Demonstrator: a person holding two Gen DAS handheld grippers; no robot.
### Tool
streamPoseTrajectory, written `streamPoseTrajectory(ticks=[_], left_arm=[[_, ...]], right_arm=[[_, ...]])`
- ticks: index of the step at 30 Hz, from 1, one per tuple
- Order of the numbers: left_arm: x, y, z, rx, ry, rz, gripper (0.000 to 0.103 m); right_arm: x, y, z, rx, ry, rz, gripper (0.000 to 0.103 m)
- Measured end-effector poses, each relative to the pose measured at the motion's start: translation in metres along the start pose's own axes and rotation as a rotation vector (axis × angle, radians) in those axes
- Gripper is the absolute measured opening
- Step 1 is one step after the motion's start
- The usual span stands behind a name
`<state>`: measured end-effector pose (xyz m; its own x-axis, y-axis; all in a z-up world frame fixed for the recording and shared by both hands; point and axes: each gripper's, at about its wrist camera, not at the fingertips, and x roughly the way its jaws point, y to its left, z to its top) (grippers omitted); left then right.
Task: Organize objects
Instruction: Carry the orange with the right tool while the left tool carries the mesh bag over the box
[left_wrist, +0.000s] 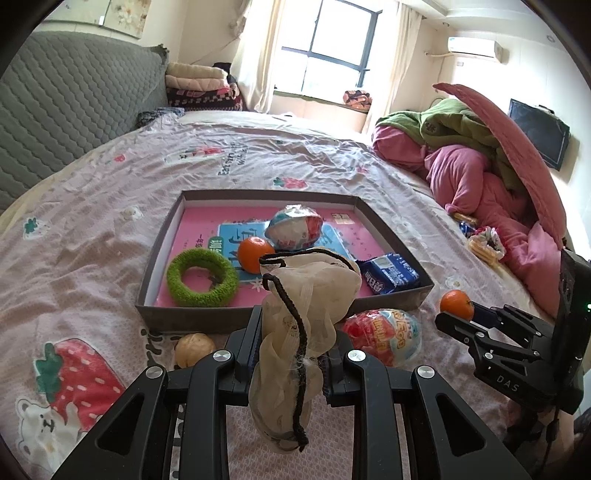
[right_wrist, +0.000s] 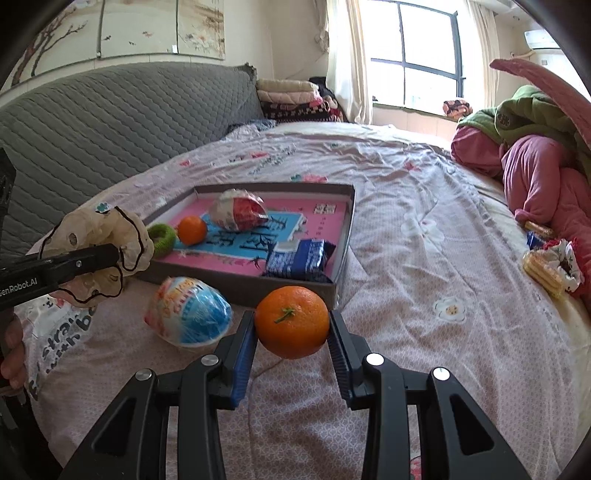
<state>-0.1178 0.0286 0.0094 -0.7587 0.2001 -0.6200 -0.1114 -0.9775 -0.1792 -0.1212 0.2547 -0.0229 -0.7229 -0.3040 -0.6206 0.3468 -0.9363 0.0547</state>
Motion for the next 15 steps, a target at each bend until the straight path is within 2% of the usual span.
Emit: streamPoseTrajectory(ticks=[15], left_arm=[[-0.029,0.004,0.006,0.001,-0.051,0.046,0.026]], right_arm=[[-0.02,0.017,0.002,-0.061,-0.085,0.04,0.038]])
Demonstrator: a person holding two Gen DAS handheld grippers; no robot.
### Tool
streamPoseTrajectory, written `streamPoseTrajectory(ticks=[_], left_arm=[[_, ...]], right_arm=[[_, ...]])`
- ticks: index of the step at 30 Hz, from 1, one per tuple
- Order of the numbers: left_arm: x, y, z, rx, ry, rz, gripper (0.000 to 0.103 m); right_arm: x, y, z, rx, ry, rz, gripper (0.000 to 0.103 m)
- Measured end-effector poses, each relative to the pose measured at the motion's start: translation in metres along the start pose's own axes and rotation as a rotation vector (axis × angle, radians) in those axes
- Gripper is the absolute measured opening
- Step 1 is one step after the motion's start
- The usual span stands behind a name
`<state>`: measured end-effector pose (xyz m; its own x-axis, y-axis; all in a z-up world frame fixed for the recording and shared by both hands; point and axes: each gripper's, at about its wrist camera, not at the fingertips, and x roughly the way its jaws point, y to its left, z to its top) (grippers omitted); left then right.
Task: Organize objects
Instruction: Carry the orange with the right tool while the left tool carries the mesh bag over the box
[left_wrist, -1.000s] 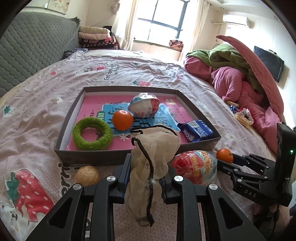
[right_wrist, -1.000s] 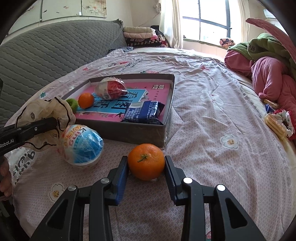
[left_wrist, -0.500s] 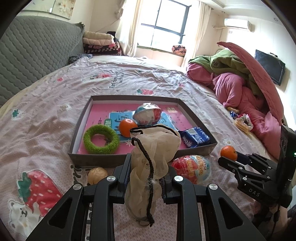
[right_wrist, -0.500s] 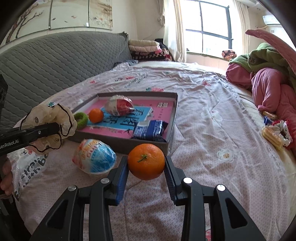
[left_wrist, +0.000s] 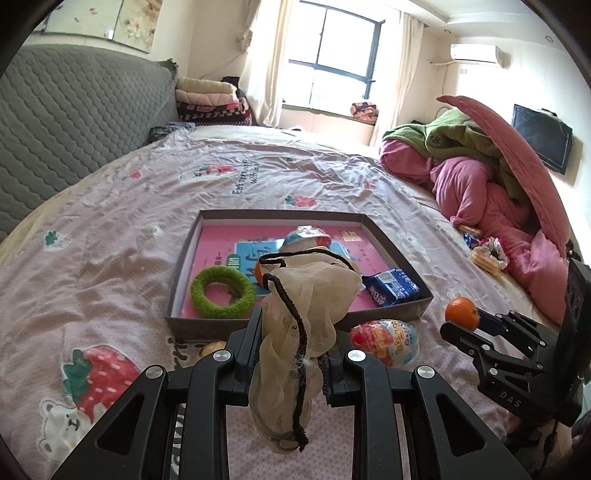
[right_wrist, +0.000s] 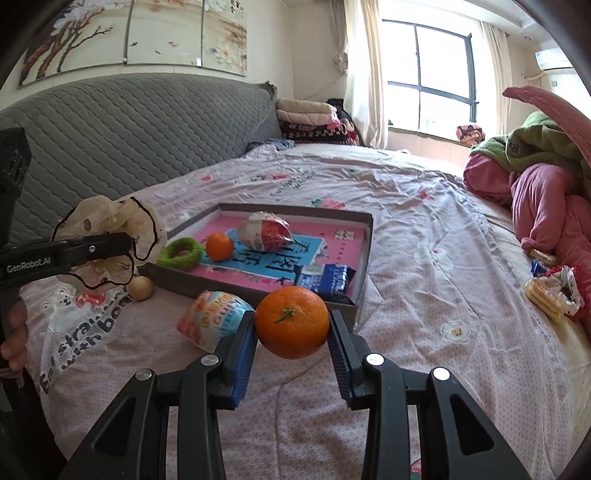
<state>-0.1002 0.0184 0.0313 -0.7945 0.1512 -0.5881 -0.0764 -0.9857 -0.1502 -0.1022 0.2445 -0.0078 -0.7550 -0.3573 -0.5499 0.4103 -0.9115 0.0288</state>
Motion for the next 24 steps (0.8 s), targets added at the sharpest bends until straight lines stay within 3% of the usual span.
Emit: streamPoseTrajectory(ticks=[12,24], left_arm=[[-0.033,0.018,0.012,-0.032,-0.075,0.047,0.026],[-0.046,0.025,0.016,-0.041,-0.12,0.067,0.026]], right_arm=[[-0.022,0.018,0.006,-0.03,-0.106,0.042,0.038],[-0.023,0.017,0.012,0.001,-0.127,0.038,0.039]])
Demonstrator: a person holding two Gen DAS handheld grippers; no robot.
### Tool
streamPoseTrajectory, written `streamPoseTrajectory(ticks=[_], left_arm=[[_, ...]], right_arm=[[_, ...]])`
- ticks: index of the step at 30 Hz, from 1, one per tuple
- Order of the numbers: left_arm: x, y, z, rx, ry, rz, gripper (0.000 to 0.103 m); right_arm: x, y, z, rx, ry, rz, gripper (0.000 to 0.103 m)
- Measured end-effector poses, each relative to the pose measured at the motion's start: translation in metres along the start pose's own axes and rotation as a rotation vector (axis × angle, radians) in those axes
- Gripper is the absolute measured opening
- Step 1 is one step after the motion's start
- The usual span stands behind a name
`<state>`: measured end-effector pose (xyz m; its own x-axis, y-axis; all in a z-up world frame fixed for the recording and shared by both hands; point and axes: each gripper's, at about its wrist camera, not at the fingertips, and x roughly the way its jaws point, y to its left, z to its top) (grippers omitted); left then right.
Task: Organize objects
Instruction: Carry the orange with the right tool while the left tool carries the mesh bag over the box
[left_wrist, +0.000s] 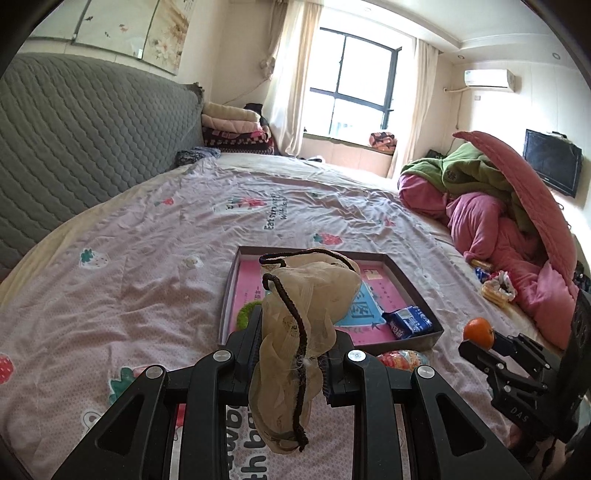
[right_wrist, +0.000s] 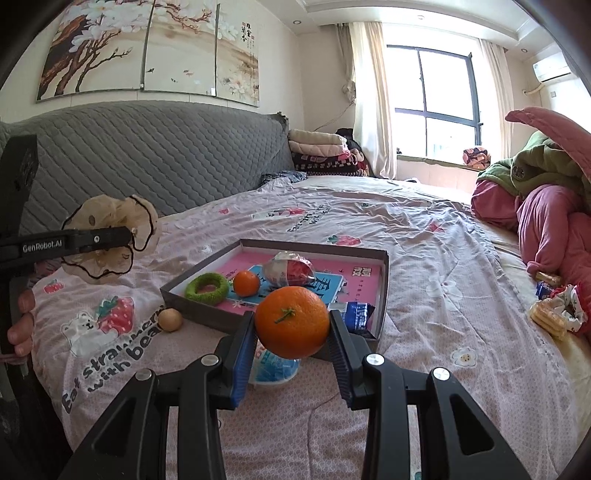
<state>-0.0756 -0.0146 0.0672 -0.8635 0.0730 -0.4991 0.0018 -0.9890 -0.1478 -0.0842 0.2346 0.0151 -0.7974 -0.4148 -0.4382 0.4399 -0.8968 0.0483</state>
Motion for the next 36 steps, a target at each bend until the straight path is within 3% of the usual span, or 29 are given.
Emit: streamPoseTrajectory(ticks=[11,36], left_arm=[[0.009,0.001,-0.004,0.003,-0.012,-0.003,0.026],[0.067,-0.002,0.0,0.005,0.053,-0.02,0.026]], right_arm=[[0.004,0.011,0.011,-0.03,-0.027,-0.002,0.039],[0.051,0.019,0.055,-0.068,-0.039,-0.017,0.039]])
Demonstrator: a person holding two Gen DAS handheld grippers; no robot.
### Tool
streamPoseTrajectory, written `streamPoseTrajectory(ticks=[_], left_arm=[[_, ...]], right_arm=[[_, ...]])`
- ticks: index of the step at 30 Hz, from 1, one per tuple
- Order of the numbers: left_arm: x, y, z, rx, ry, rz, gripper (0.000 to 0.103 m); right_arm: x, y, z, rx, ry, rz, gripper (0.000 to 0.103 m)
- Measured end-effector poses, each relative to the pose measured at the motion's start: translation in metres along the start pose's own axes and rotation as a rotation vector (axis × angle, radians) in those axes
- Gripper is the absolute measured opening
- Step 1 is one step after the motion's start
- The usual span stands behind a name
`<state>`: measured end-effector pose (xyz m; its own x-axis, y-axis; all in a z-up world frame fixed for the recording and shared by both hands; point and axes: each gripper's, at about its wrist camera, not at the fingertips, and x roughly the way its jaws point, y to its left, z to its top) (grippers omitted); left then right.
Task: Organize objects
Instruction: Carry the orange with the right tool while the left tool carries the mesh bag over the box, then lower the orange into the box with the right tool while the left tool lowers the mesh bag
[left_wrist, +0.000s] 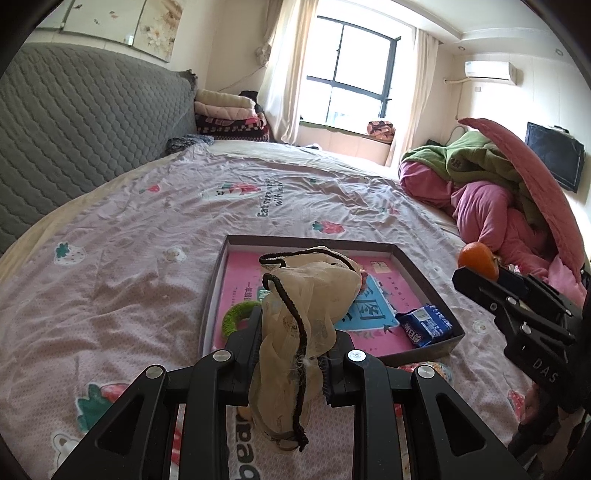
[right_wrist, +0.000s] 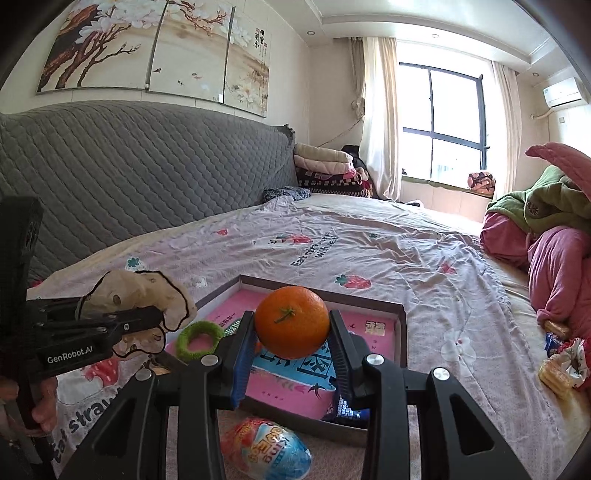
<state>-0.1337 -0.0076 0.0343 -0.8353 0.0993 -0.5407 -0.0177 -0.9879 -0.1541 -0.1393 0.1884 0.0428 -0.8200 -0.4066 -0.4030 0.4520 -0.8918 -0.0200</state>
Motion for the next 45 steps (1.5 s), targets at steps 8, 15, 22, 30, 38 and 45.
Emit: streamPoseTrajectory(ticks=[8,15,22,30,38,45], left_arm=[[0.019,-0.006,0.012,0.003,0.001,-0.011,0.026],[0.033,-0.005,0.016,-0.014,0.009,-0.034,0.026],[0.053,-0.007,0.011,-0.01,0.061,-0.032,0.026],[0.071,-0.013,0.002,0.014,0.122,-0.04,0.026],[0.087,-0.016,0.002,0.017,0.137,-0.053,0.026],[0.11,-0.018,0.003,-0.006,0.156,-0.098,0.026]], right_arm=[[0.006,-0.017,0.004,0.026,0.007,0.004,0.039],[0.02,-0.019,0.012,0.03,0.017,0.03,0.039],[0.042,-0.013,0.001,-0.005,0.085,0.038,0.039],[0.065,-0.014,-0.014,0.011,0.182,0.059,0.039],[0.08,-0.01,-0.027,-0.001,0.26,0.071,0.039],[0.087,-0.006,-0.036,-0.004,0.303,0.082,0.039]])
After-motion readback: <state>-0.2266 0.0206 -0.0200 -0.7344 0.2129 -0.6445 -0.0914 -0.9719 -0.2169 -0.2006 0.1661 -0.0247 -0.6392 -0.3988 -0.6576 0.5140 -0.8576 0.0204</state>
